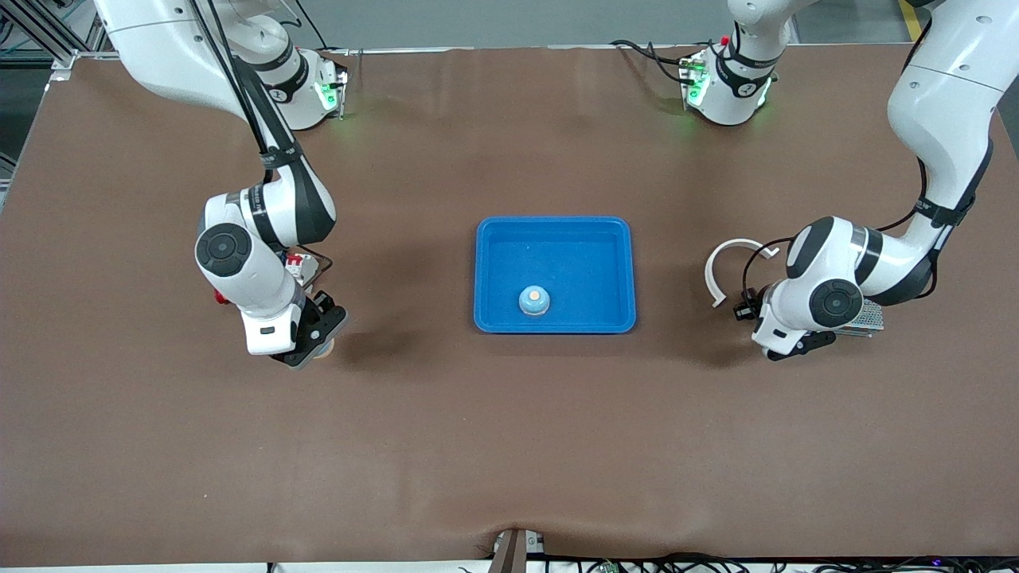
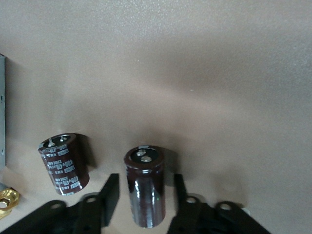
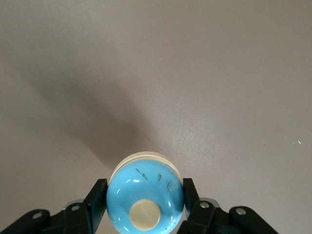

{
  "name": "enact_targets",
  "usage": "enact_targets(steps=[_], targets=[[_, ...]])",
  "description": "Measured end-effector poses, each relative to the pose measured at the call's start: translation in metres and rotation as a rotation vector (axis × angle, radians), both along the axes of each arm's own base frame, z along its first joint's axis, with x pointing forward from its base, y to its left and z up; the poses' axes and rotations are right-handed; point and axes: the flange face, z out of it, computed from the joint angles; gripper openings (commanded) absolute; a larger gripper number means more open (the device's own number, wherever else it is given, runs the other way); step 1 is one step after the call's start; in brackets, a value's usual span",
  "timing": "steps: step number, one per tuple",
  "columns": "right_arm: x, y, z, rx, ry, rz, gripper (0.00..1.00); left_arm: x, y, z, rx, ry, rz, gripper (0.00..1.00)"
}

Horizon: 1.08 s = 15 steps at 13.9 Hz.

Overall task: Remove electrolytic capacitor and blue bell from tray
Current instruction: 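Place the capacitor by the first while the right gripper carries the bell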

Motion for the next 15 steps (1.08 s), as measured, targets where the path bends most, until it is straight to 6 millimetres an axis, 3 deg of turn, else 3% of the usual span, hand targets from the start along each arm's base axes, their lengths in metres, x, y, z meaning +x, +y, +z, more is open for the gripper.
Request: enact_targets(steps=[5,10,12,13,14,15], targets=[[0.004,-0.012,-0.046,0.006,-0.033,-0.002,0.39,0.015,0.005,0.016,0.003,-0.040,0.013,1.00],[0.005,-0.016,-0.077,0.030,-0.053,-0.001,0.40,0.038,0.009,0.064,0.026,-0.120,0.024,1.00],[0.006,-0.020,-0.083,0.045,-0.057,0.003,0.44,0.048,0.007,0.087,0.037,-0.138,0.026,1.00],[0.007,-0.022,-0.083,0.049,-0.058,0.002,0.61,0.052,0.004,0.102,0.045,-0.142,0.026,1.00],[0.007,-0.022,-0.083,0.051,-0.059,0.003,0.95,0.058,0.000,0.120,0.053,-0.148,0.026,1.00],[0.008,-0.023,-0.083,0.051,-0.060,0.004,1.00,0.062,-0.002,0.139,0.060,-0.156,0.027,1.00]])
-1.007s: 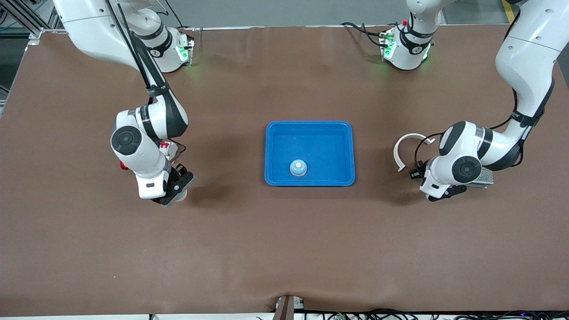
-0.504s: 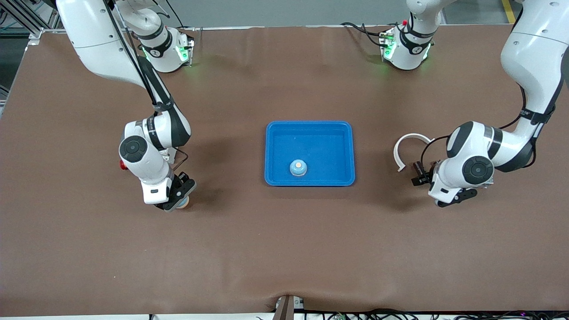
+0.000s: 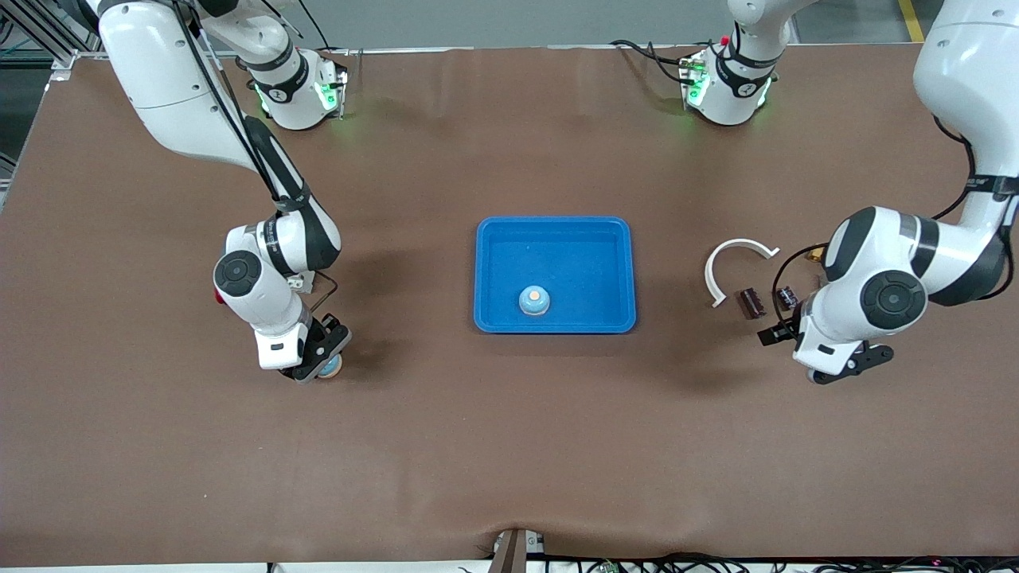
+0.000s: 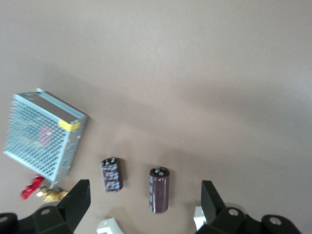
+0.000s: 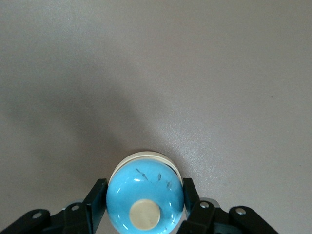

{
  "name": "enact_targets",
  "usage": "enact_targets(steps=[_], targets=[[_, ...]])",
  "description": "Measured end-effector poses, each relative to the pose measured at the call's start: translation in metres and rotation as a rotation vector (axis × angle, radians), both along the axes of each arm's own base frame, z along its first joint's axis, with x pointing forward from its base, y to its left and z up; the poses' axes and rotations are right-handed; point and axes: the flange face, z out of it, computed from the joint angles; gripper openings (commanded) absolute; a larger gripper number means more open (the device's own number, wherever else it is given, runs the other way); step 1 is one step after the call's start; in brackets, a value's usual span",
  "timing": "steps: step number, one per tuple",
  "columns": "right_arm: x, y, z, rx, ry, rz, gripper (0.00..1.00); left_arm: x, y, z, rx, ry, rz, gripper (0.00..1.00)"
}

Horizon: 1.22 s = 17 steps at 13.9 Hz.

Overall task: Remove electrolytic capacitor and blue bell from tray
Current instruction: 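Place the capacitor by the first while the right gripper carries the bell, then release the bell on the table while the left gripper withdraws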

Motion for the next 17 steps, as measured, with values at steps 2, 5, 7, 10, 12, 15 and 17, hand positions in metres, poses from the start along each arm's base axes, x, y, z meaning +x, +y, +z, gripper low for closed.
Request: enact_targets(steps=[2,5,7,10,12,15,17], targets=[[0.002,-0.001,0.000,0.001,-0.005,0.000,1.00,0.008,-0.004,0.036,0.012,-0.025,0.004,1.00],[0.011,0.000,0.010,-0.008,0.025,0.002,1.00,0.011,-0.008,0.079,0.029,-0.082,0.005,1.00],[0.022,0.002,0.026,-0.020,0.066,0.000,1.00,0.009,-0.010,0.099,0.037,-0.110,0.004,1.00],[0.038,0.007,0.066,-0.031,0.124,-0.004,1.00,0.009,-0.012,0.126,0.015,-0.138,-0.038,1.00],[0.041,0.015,0.091,0.010,0.166,-0.027,1.00,0.007,-0.012,0.145,0.004,-0.153,-0.054,1.00],[0.039,0.040,0.114,0.057,0.208,-0.066,1.00,-0.001,-0.012,0.174,-0.007,-0.147,-0.069,1.00],[0.032,0.069,0.123,0.066,0.216,-0.120,1.00,-0.008,-0.012,0.198,-0.031,-0.127,-0.073,1.00]])
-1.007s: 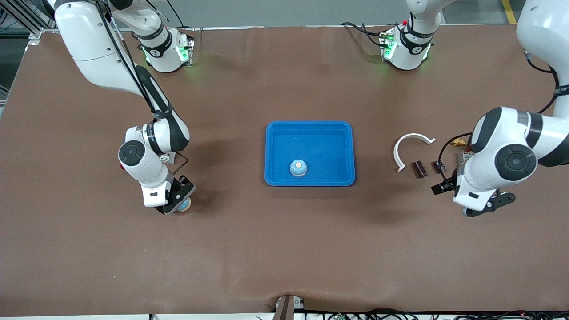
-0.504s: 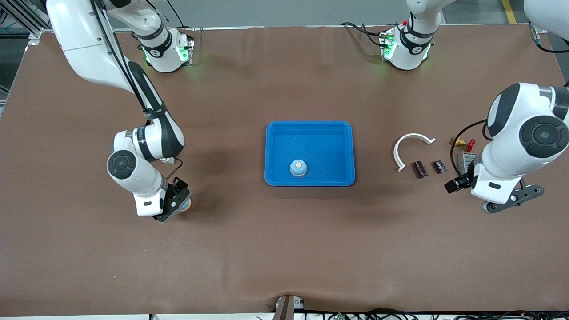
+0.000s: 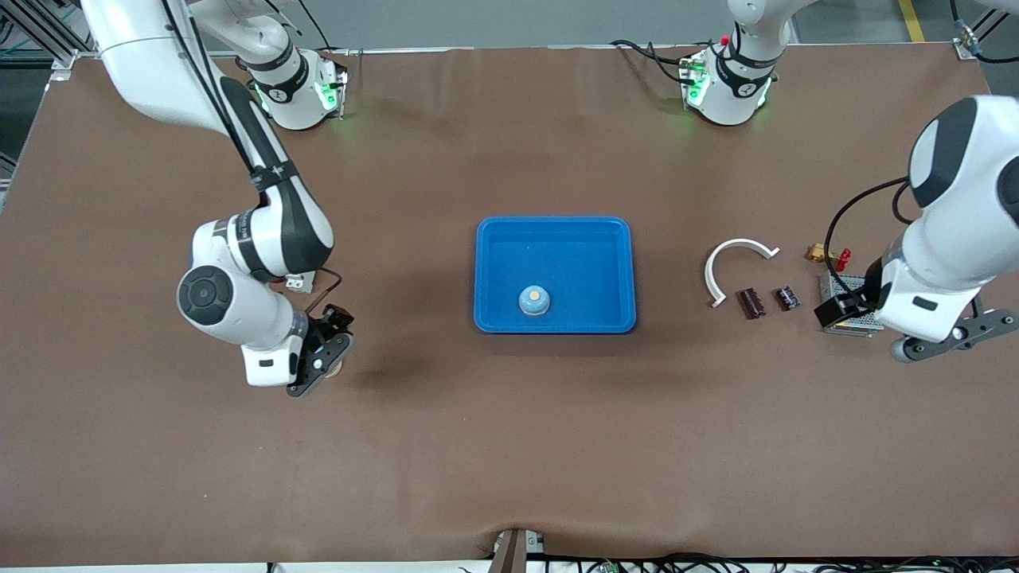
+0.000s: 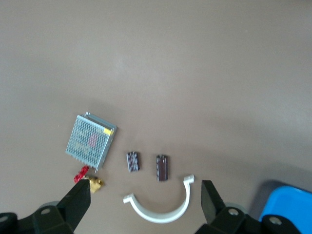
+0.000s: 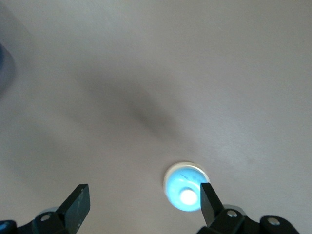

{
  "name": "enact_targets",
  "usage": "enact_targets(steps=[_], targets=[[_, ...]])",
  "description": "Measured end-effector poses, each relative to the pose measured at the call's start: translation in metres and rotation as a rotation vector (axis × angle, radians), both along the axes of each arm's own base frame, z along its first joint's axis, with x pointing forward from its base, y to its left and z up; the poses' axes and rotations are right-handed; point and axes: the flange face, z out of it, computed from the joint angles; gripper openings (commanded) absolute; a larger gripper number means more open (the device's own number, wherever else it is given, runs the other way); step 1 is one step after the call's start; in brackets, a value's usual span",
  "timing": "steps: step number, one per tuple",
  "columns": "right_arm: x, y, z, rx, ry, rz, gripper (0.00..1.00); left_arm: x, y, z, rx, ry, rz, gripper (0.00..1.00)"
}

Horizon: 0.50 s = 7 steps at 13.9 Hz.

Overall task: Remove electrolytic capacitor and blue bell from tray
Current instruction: 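Release the bell on the table while the left gripper withdraws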

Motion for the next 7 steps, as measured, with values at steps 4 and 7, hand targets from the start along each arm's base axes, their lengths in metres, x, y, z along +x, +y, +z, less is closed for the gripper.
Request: enact_targets(steps=[4,7], targets=[[-0.034,0.089,0.012,0.000,0.016,-0.133,1.00,-0.018,-0.006,0.052,-0.058,-0.003,-0.041,1.00],[-0.068,0.157,0.015,-0.003,0.028,-0.245,1.00,-0.034,-0.002,0.078,-0.103,0.007,-0.078,1.00]])
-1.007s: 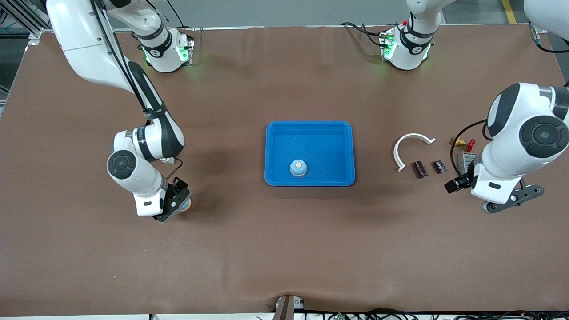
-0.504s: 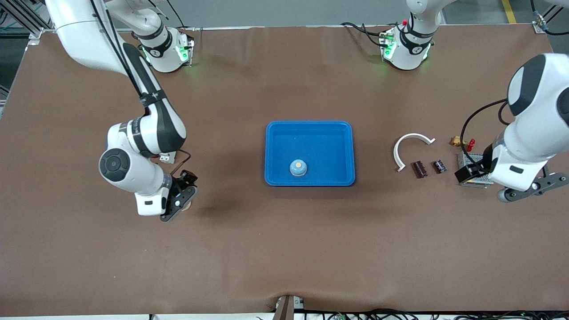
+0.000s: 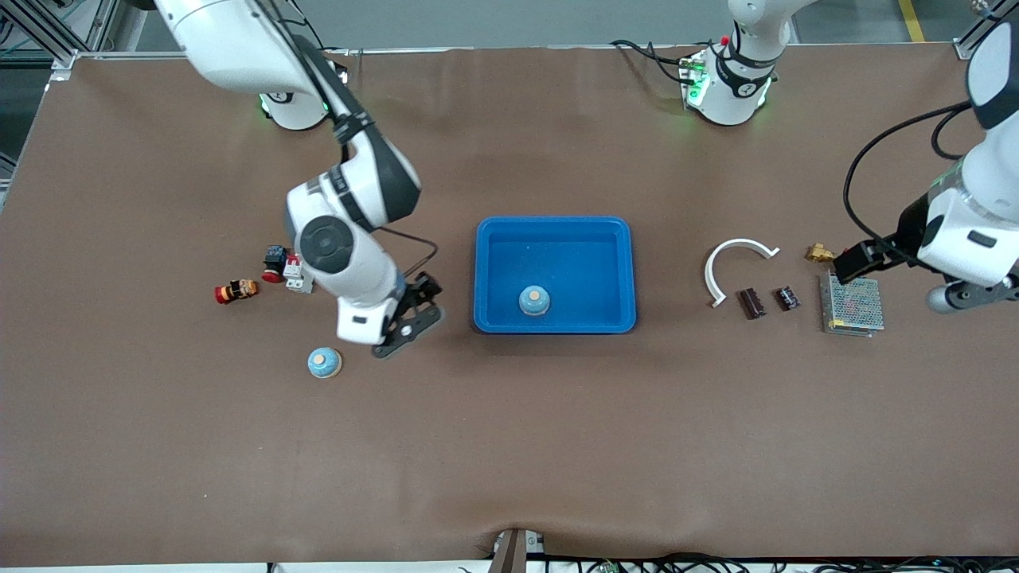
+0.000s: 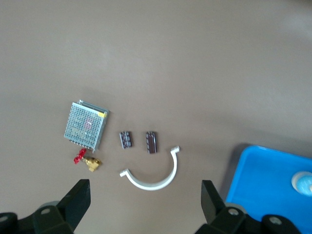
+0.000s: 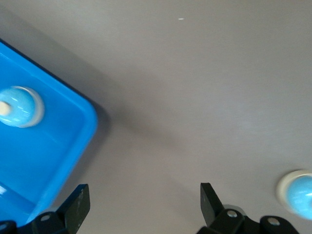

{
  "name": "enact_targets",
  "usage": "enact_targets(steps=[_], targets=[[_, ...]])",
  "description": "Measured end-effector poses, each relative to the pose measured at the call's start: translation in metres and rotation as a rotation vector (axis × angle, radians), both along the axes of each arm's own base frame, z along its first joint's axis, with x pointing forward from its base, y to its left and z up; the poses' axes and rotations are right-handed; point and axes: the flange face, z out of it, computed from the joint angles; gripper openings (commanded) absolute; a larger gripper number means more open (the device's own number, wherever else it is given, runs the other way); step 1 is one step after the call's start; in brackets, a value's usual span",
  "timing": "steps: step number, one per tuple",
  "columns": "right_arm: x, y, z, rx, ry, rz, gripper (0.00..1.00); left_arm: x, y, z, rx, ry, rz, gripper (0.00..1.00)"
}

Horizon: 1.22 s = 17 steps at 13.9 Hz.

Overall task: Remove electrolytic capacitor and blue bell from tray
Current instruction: 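Release the bell on the table while the left gripper withdraws, then lower the right gripper into the tray and grasp the second bell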

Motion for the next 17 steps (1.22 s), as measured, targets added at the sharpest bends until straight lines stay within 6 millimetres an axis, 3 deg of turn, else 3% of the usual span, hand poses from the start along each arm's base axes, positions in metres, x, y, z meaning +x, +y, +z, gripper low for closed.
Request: enact_targets(steps=[2,4,9,13,17], targets=[[-0.021,0.035,0.004,0.001,0.003,-0.063,1.00,-0.009,0.014,0.013,-0.029,0.014,-0.032,1.00],[-0.034,0.056,0.007,0.004,0.004,-0.128,1.00,-0.020,0.026,0.025,-0.037,0.024,-0.048,1.00],[-0.061,0.104,0.019,0.028,0.000,-0.330,1.00,-0.044,0.025,0.042,-0.062,0.039,-0.057,1.00],[-0.065,0.132,0.003,0.050,0.001,-0.462,1.00,-0.056,0.034,0.042,-0.072,0.047,-0.057,1.00],[-0.061,0.147,-0.023,0.057,0.001,-0.506,1.00,-0.061,0.024,0.046,-0.070,0.043,-0.076,1.00]])
